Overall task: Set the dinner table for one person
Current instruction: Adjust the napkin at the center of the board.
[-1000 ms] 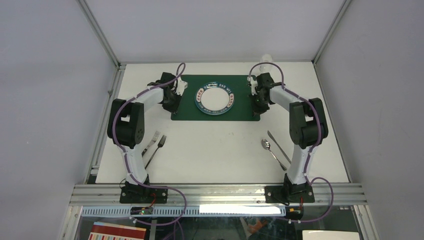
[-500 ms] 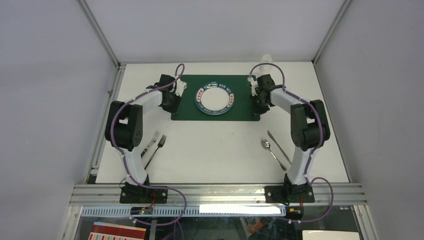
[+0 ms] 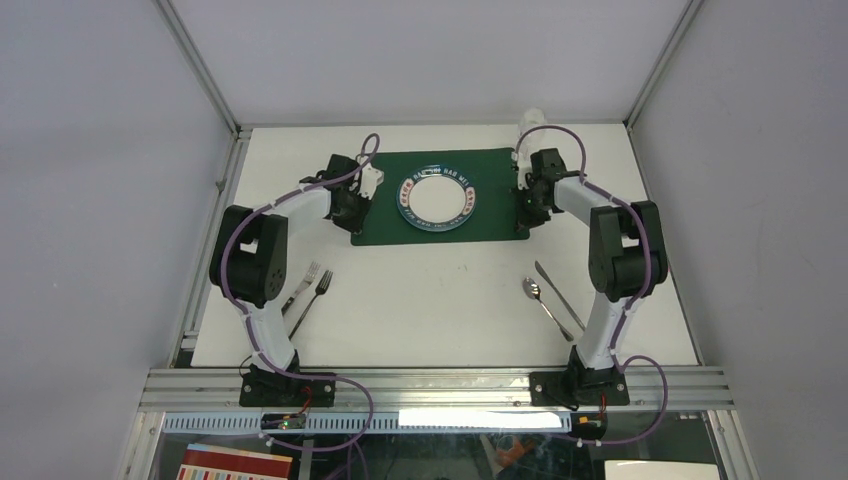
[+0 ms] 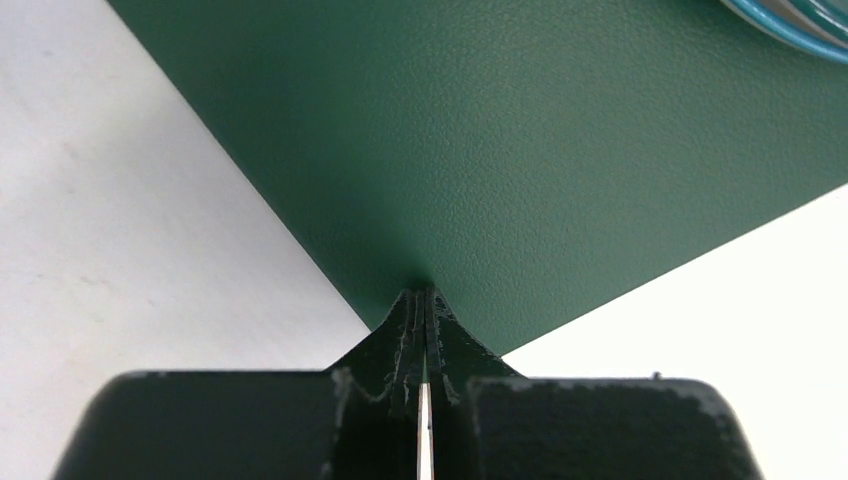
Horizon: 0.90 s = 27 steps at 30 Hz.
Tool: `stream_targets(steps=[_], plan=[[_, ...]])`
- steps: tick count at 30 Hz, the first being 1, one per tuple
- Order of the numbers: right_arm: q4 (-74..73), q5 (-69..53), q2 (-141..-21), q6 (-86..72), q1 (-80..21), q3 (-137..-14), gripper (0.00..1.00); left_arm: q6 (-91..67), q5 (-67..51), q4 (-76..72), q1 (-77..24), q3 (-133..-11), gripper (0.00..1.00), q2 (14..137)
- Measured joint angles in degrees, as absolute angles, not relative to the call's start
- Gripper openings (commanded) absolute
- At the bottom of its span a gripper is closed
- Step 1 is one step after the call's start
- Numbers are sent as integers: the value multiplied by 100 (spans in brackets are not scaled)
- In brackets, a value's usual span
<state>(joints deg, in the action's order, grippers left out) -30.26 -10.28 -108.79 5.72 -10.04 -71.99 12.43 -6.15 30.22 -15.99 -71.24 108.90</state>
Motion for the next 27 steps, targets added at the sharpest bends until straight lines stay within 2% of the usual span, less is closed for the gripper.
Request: stream_targets(steps=[27], plan=[[-2856, -1046, -10634, 799, -790, -6842, 0, 1315, -888, 3020, -1809, -6792, 0, 10632]])
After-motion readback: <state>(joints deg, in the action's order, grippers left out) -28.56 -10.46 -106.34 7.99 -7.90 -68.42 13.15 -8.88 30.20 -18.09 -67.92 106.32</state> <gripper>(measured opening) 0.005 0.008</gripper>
